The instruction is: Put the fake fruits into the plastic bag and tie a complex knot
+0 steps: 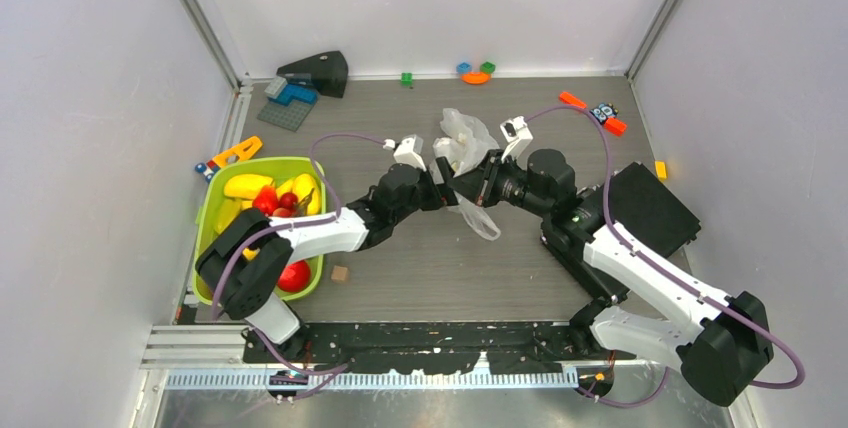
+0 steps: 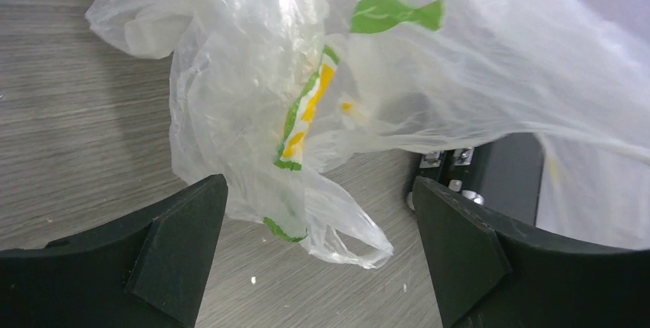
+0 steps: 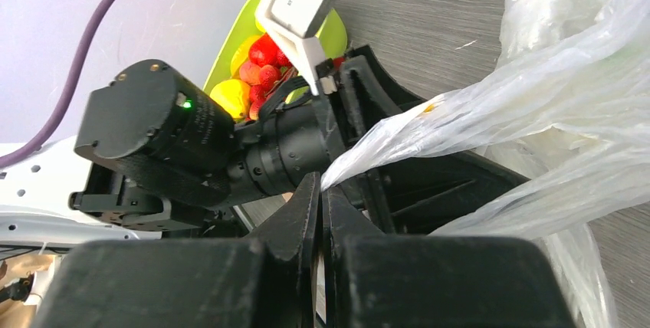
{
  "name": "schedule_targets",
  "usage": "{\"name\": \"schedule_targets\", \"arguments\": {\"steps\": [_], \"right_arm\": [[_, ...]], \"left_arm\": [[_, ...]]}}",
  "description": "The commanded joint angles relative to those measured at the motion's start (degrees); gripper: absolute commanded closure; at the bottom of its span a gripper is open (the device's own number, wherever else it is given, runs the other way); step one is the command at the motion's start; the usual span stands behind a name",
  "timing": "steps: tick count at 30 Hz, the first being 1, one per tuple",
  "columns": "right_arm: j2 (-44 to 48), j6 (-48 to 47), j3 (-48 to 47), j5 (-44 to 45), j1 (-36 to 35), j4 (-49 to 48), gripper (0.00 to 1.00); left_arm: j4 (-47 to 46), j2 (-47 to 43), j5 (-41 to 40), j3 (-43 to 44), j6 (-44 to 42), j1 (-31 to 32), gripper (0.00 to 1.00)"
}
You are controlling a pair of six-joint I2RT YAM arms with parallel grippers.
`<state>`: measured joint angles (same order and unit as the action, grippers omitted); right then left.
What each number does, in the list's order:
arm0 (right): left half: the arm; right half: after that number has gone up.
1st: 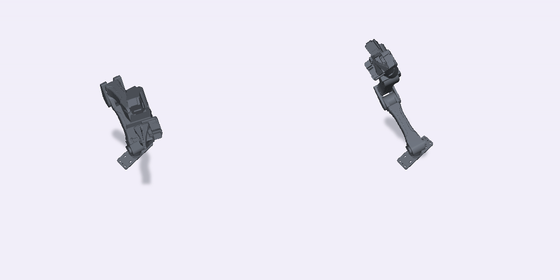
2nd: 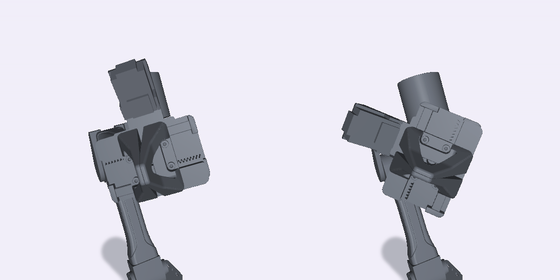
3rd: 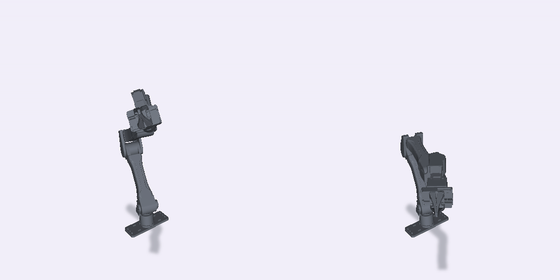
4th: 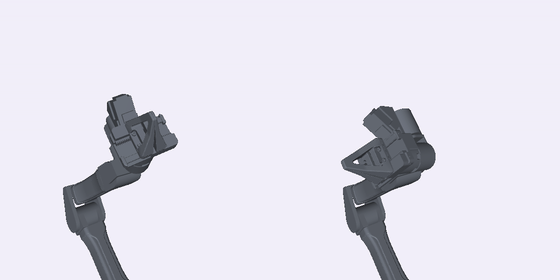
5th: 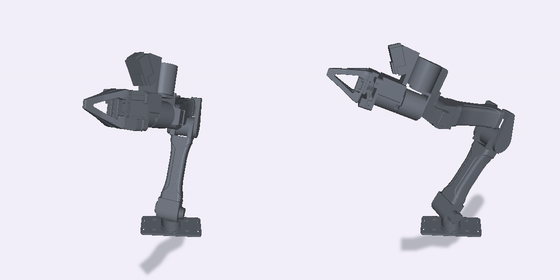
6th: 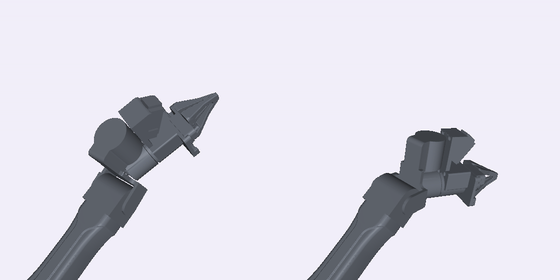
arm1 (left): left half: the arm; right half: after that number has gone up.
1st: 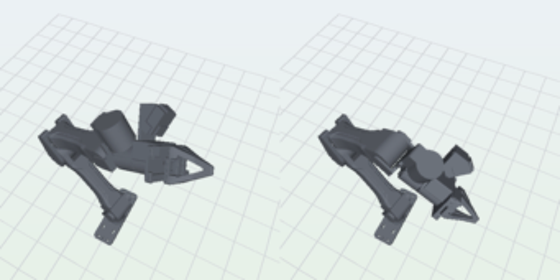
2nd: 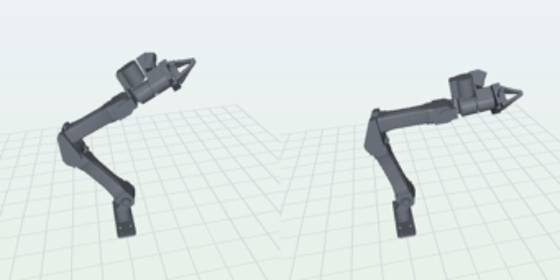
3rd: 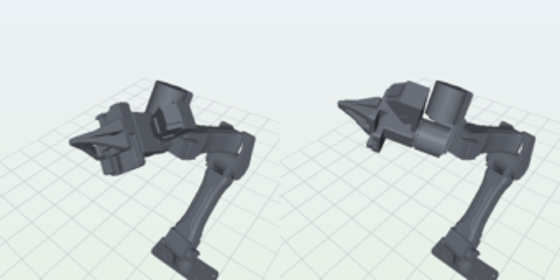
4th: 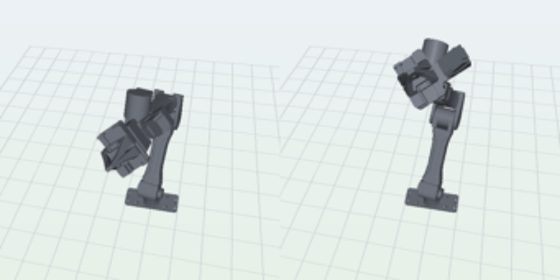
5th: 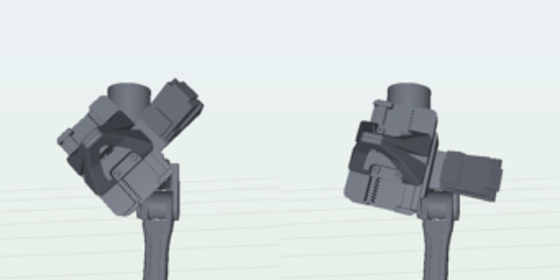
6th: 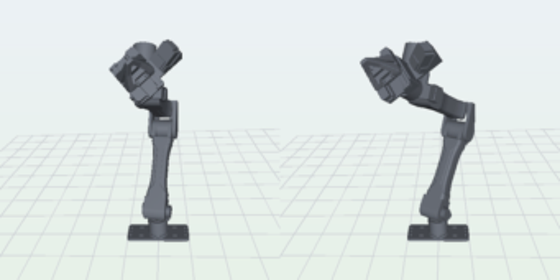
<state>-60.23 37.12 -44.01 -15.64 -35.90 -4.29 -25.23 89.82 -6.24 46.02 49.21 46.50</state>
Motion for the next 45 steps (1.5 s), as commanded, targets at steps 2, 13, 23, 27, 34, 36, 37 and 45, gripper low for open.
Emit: {"name": "schedule_targets", "arguments": {"steps": [2,13,23,27,34,36,37,45], "right_arm": [[2.38,-1.69,-0.38,1.29,-0.22,-0.54,0.95],[2.32,-2.15,-0.31,1.66,-0.22,-0.45,0.95],[5.31,-16.23,-5.41,13.14,-0.16,13.65,0.95],[6.96,-22.55,-8.16,27.98,-0.22,19.22,0.95],[2.74,-25.88,-14.3,35.32,-0.09,18.34,0.95],[-0.93,-26.79,-17.13,38.39,0.18,19.02,0.95],[-2.26,-27.44,-18.78,40.29,0.54,19.07,0.95],[-14.91,-25.7,-26.72,33.86,3.82,18.97,0.88]], "left_arm": [[2.83,1.12,-2.43,2.24,0.81,0.27,0.15],[11.01,-1.58,-8.74,4.15,-6.42,0.99,0.56],[22.63,-11.18,-10.23,2.76,-14.43,1.44,1.0],[38.78,-17.29,-4.27,6.72,-20.71,1.4,1.0],[65.97,-20.21,1.22,16.07,-30.74,1.4,1.0],[70.24,-20.31,2.09,17.98,-33.61,1.4,1.0],[71.8,-20.37,2.74,18.71,-35.24,1.4,1.0],[69.21,-15.5,21.48,21.22,-33.69,-4.29,1.0]]}}
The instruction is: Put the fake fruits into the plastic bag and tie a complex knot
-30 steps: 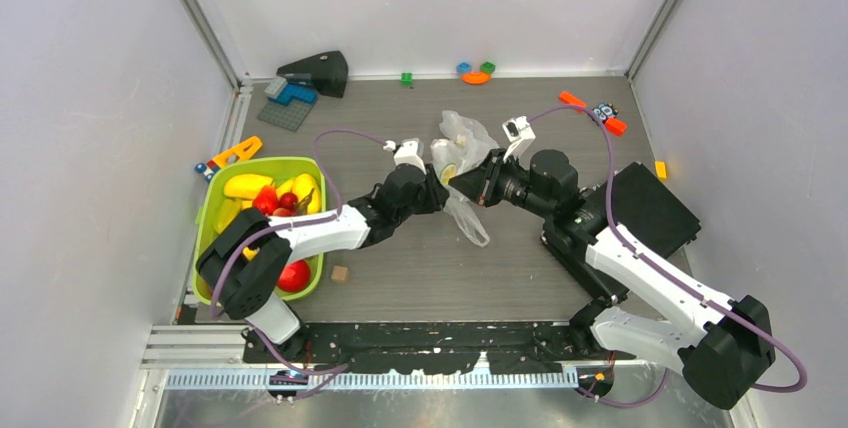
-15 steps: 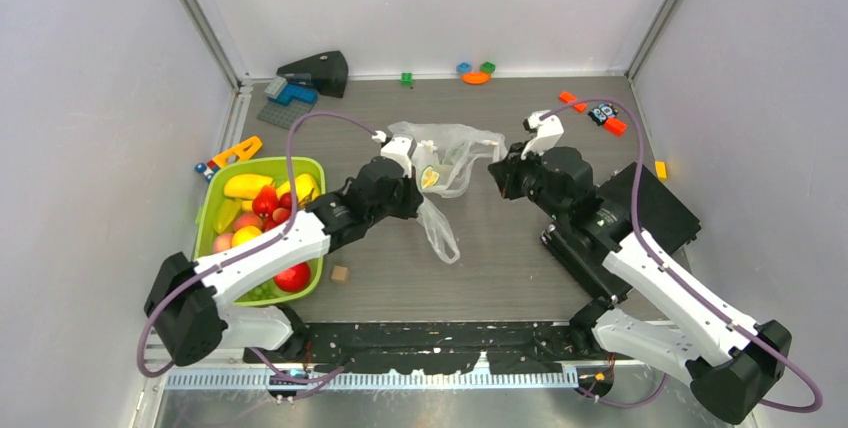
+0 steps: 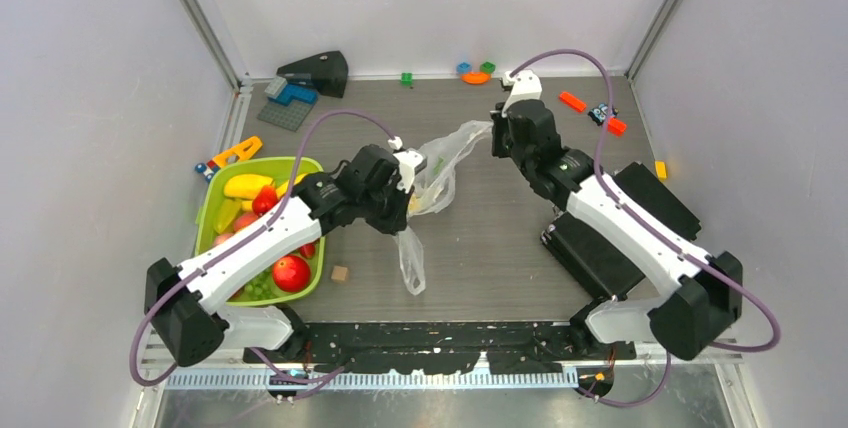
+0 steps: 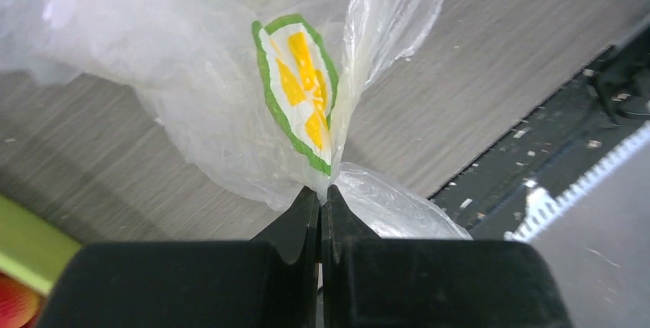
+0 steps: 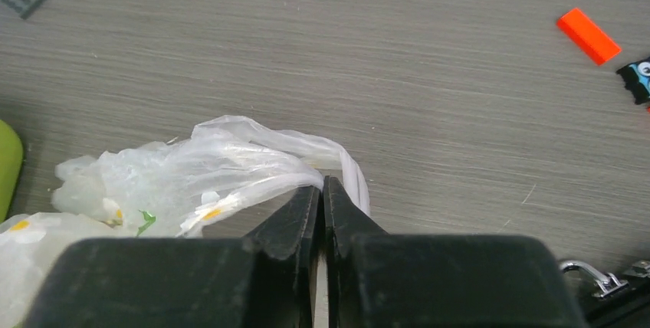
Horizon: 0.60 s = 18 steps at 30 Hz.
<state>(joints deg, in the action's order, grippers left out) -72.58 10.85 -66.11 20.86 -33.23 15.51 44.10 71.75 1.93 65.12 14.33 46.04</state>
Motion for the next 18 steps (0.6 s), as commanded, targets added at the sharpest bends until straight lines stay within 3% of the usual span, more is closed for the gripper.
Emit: {"name": "schedule_targets", "arguments": {"steps": [1,3,5,6,7,12,18], "right_arm": [[-2.92,0.88,-5.3,-5.21,1.22,-0.53,0.85],[-3.23,1.71,-5.85,-8.29,1.24,1.45,0.71],[-2.32,2.71,-5.71,-11.01,1.24,3.2,0.4],[-1.21,2.96,-5.62,-11.94,1.24,3.91,0.34],[1.37,4.3,-4.45,-14.6,1.24,6.38,0.19],[10.39,9.04,0.4,-21.33,1.24,6.0,0.14],[19.32,23.92,17.85,-31.53,0.51,-11.06,0.15]], "left_arm": [[-1.58,3.33,15.92,2.19,3.11,-5.95,1.0],[-4.91,4.56,19.42,2.75,6.59,-9.36,1.0],[-8.24,5.16,21.05,2.69,10.18,-12.21,1.0],[-10.13,5.3,21.73,2.46,12.06,-13.41,1.0],[-13.54,5.38,21.47,1.76,14.99,-15.17,1.0],[-18.83,4.92,20.92,0.47,18.66,-15.81,1.0],[-20.36,5.2,21.55,-0.54,18.9,-15.81,1.0]]}}
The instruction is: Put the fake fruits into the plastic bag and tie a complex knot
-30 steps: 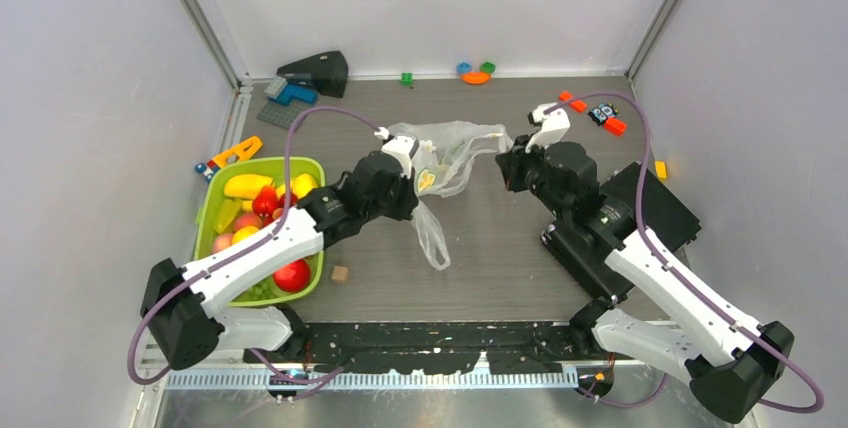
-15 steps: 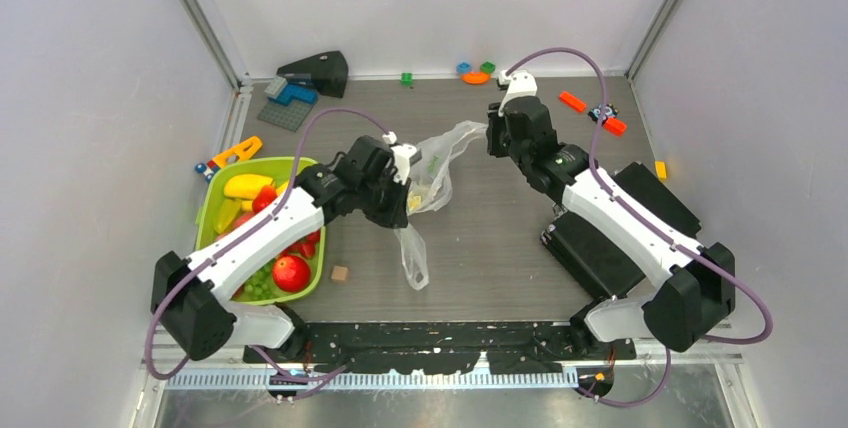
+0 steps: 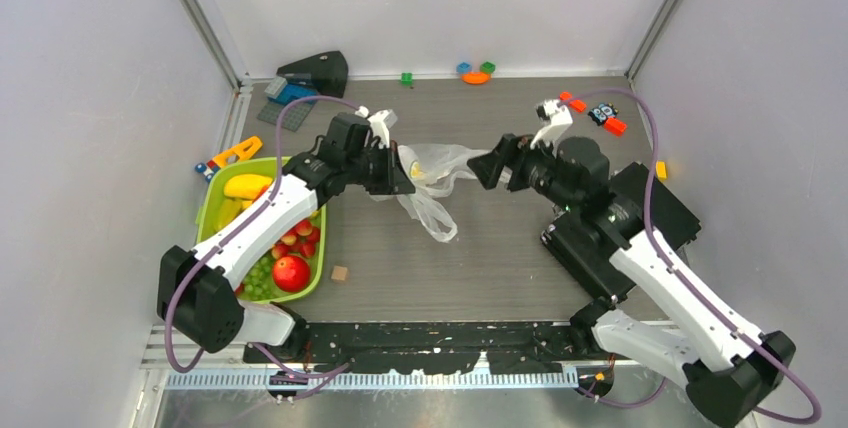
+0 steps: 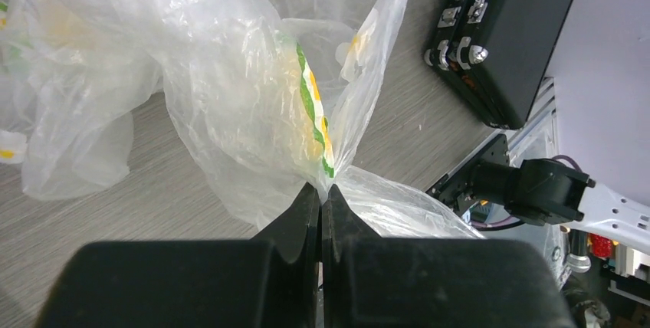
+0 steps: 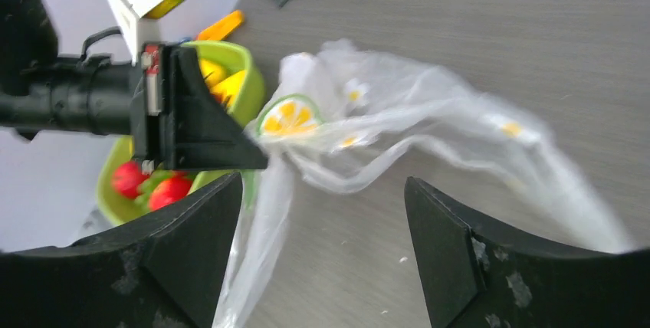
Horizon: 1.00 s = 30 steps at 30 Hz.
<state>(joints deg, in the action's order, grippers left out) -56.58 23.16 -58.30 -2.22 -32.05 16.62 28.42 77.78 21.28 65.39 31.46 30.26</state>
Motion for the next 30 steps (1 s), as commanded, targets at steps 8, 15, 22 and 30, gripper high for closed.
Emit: {"name": "schedule_targets", "arguments": {"steps": [8,15,22,30], "right_arm": [[3.79,30.2,27.46,-8.1,-1.78,-33.39,0.24],[-5.33,37.41,31.51,-5.08,-1.79,-44.56,0.24],[-12.74,39.84,32.42,-0.43,-2.22,-47.81,0.31],[-18.75,40.6,32.15,0.09,-2.8,-51.82,0.3]], "left_arm": [[-6.87,-0.27,4.04,-3.17,1.65,-0.05,1.0],[-8.5,-0.14,5.6,-4.84,2.05,-0.05,1.0],[-8.74,-0.39,5.88,-5.2,2.18,-0.03,1.0],[-9.33,-0.14,6.67,-5.54,2.62,-0.05,1.0]]}}
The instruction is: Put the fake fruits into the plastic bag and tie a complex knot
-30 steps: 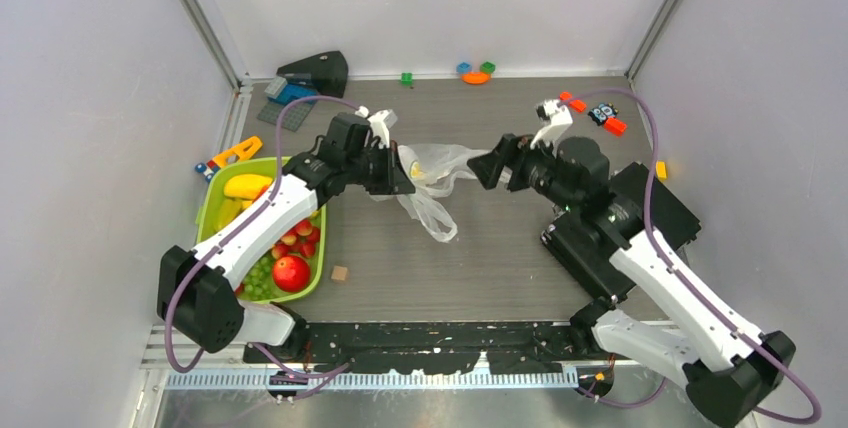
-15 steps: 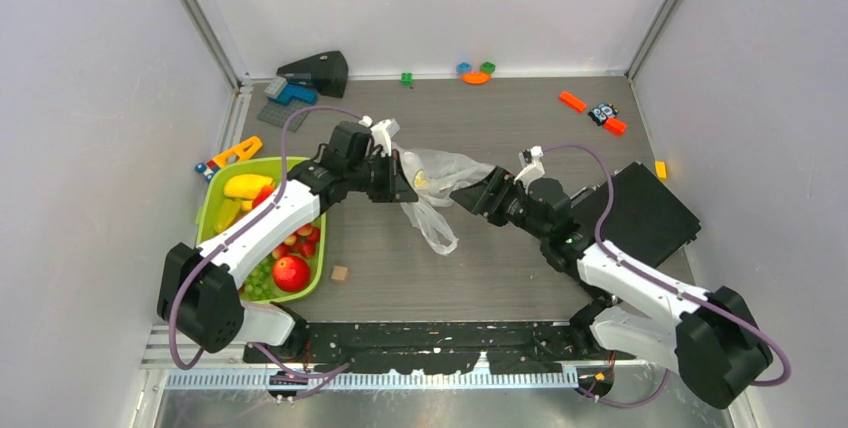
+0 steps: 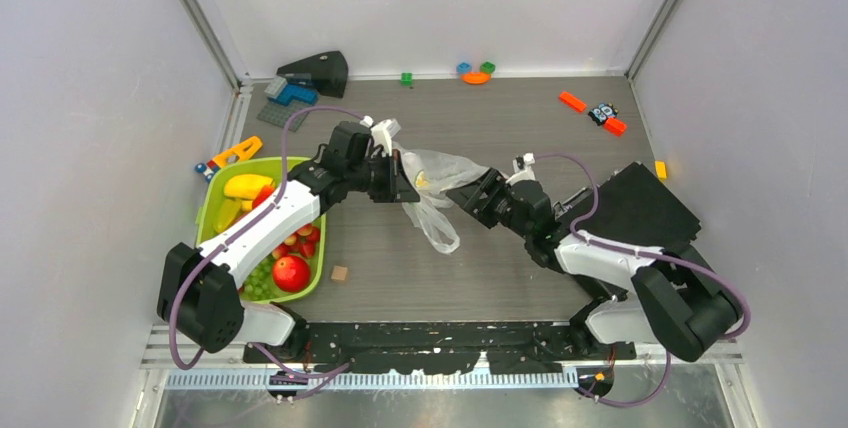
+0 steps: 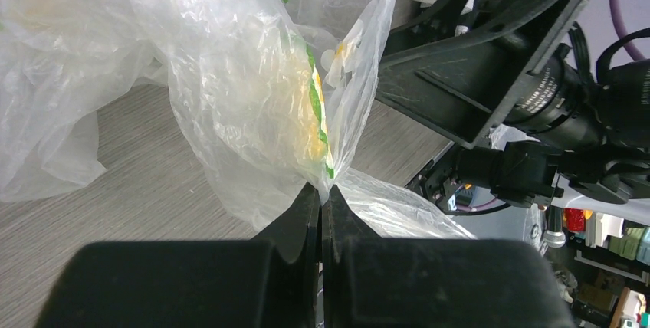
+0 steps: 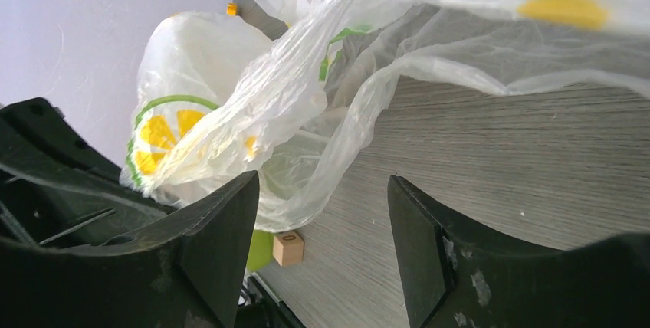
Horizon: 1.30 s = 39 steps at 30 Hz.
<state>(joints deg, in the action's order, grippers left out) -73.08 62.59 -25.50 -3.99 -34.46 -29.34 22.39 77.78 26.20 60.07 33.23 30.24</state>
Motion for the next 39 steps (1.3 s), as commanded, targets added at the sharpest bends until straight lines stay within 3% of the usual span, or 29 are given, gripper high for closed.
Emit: {"name": "schedule_targets", "arguments": {"steps": [1,15,18,24,26,27,28,31,34,39], "right_arm": [[-3.23,1.14,-1.04,1.78,-0.37,-6.18,0.3],[-9.13,1.53,-5.26,0.47,-1.74,-10.19,0.33],[-9.35,1.72,-6.2,0.57,-2.07,-11.16,0.43],[-4.35,-4.08,-7.93,3.63,-2.08,-8.01,0.84],[-1.51,-8.58,-9.58,6.01,-2.1,-4.53,0.93],[-0.51,-12.28,-10.8,6.36,-2.1,-1.95,0.94],[1.42,-14.23,-11.59,6.6,-2.1,-0.76,0.94],[5.15,-24.47,-17.28,5.79,-2.11,8.42,0.95],[6.97,-33.69,-22.84,4.88,-2.25,17.11,0.95],[7.61,-41.03,-30.98,0.89,-2.49,31.14,0.95]], "left_arm": [[-3.32,-0.19,1.8,-0.31,0.84,-0.08,1.0],[-7.58,-0.55,5.3,-1.97,2.48,0.41,1.0],[-8.05,-0.73,6.06,-2.09,2.44,0.57,1.0],[-8.19,-1.76,7.54,-1.38,0.87,1.12,1.0],[-7.99,-2.87,8.54,-0.63,-1.25,1.45,0.89],[-7.86,-3.75,9.04,-0.22,-2.55,1.63,0.78],[-7.75,-4.67,9.31,0.18,-3.84,1.8,0.61],[-6.93,-8.04,10.46,2.1,-6.51,1.84,0.3],[-1.49,-11.7,7.1,6.8,-9.88,1.84,0.18],[5.77,-17.66,-4.26,13.2,-14.66,2.01,0.09]]}}
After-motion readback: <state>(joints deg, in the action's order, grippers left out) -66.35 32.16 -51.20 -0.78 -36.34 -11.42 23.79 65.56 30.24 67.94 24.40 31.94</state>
